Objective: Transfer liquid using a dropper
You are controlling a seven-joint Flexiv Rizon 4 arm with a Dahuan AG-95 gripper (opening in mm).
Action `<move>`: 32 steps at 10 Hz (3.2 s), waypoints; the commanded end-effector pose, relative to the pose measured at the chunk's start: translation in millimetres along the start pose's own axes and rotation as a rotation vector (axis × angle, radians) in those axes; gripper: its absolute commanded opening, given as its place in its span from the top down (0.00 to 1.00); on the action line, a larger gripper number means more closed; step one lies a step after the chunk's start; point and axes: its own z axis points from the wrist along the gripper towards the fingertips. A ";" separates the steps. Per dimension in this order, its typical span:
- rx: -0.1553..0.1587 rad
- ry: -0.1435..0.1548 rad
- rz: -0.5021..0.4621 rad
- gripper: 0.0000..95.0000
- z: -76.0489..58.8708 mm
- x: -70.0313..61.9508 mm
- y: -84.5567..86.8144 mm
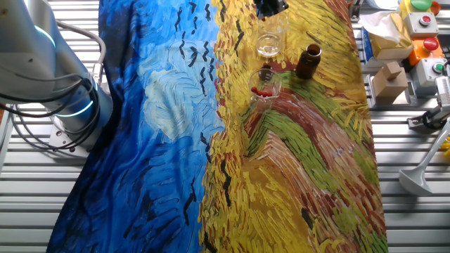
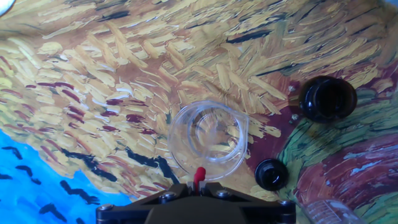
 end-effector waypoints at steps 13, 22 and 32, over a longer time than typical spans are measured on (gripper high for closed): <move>-0.025 0.022 0.020 1.00 -5.3 2.0 2.8; -0.036 -0.003 0.036 1.00 -6.9 1.2 3.1; -0.062 -0.014 0.043 1.00 -8.2 -2.4 7.1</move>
